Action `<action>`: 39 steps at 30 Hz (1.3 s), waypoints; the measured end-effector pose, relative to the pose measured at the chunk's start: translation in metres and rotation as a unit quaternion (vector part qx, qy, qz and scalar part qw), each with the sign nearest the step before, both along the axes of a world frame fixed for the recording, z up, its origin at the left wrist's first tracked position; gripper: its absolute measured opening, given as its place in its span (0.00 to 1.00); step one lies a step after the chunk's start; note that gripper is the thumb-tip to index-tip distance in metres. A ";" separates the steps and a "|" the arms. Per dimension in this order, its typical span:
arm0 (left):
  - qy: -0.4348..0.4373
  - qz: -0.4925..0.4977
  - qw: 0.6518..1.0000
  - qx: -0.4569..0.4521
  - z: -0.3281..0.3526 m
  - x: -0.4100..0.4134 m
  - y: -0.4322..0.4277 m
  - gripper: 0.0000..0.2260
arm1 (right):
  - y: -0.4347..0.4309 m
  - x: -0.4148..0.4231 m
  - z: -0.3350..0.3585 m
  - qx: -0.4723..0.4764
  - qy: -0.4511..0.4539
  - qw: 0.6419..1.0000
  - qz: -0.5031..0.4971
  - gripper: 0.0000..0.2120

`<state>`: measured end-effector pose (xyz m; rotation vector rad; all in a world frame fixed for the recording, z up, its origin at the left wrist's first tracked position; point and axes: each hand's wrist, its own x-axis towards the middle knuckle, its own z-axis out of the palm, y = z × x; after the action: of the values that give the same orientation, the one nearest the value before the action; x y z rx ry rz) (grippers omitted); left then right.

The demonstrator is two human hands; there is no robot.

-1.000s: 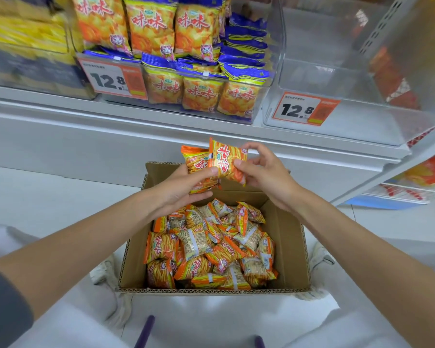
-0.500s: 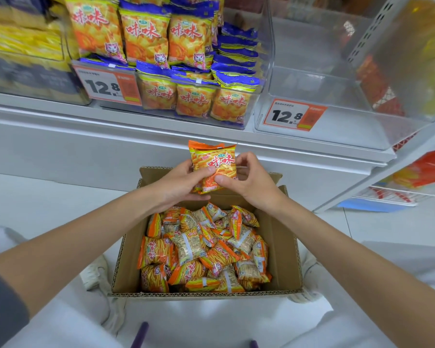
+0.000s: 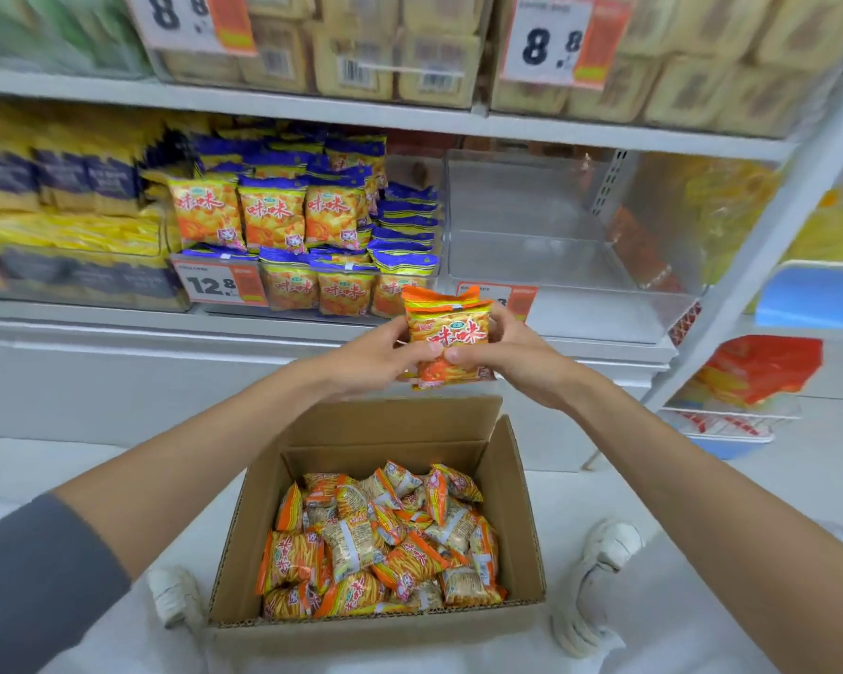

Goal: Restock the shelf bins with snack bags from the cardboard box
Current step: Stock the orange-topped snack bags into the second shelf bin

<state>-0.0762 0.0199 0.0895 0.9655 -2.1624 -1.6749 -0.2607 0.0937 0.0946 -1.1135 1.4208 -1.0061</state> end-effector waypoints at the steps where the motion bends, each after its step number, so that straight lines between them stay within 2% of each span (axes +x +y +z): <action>1: 0.006 0.002 1.000 -0.022 0.011 -0.005 -0.004 0.21 | -0.004 -0.007 0.007 -0.021 0.001 1.000 -0.019 0.27; 5: 0.081 0.106 0.985 -0.112 0.042 -0.032 -0.037 0.21 | -0.026 -0.048 0.035 -0.117 -0.007 0.988 -0.105 0.33; 9: 0.049 0.198 0.945 -0.255 0.046 -0.073 -0.095 0.20 | -0.074 -0.105 0.040 -0.141 0.018 0.975 -0.170 0.35; 12: 0.021 0.220 0.928 -0.301 0.037 -0.102 -0.135 0.22 | -0.126 -0.137 0.024 -0.107 0.067 0.972 -0.196 0.30; 13: 0.014 0.215 0.929 -0.302 0.033 -0.107 -0.144 0.23 | -0.145 -0.143 0.019 -0.089 0.084 0.973 -0.194 0.28; 14: 0.013 0.206 0.931 -0.300 0.028 -0.110 -0.151 0.23 | -0.165 -0.149 0.013 -0.079 0.101 0.975 -0.180 0.32; 16: 0.030 0.191 0.939 -0.284 0.021 -0.111 -0.158 0.22 | -0.204 -0.158 -0.002 -0.065 0.117 0.980 -0.147 0.46; 17: 0.045 0.186 0.943 -0.272 0.018 -0.110 -0.159 0.21 | -0.222 -0.160 -0.011 -0.056 0.114 0.984 -0.127 0.47; 19: 0.074 0.183 0.948 -0.249 0.014 -0.110 -0.158 0.20 | -0.245 -0.161 -0.023 -0.043 0.103 0.991 -0.079 0.40; 21: 0.102 0.184 0.950 -0.230 0.010 -0.112 -0.158 0.19 | -0.261 -0.163 -0.033 -0.043 0.114 0.991 -0.046 0.39; 26: 0.126 0.179 0.952 -0.215 0.006 -0.112 -0.160 0.17 | -0.280 -0.159 -0.042 -0.045 0.189 0.978 -0.081 0.28; 29: 0.133 0.176 0.952 -0.211 0.005 -0.112 -0.161 0.17 | -0.286 -0.153 -0.042 -0.021 0.175 0.979 -0.098 0.24; 32: 0.142 0.172 0.953 -0.205 0.005 -0.111 -0.160 0.17 | -0.282 -0.154 -0.038 -0.007 0.146 0.977 -0.154 0.27; 35: 0.141 0.168 0.954 -0.206 0.006 -0.111 -0.159 0.18 | -0.276 -0.148 -0.032 0.004 0.171 0.977 -0.129 0.28; 39: 0.141 0.169 0.953 -0.209 0.007 -0.111 -0.158 0.19 | -0.277 -0.145 -0.035 0.021 0.173 0.977 -0.124 0.35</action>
<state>-0.1872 -0.1379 0.0967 0.8508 -1.9173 -1.0652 -0.4060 -0.1828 0.0591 -1.1386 1.8901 -0.9791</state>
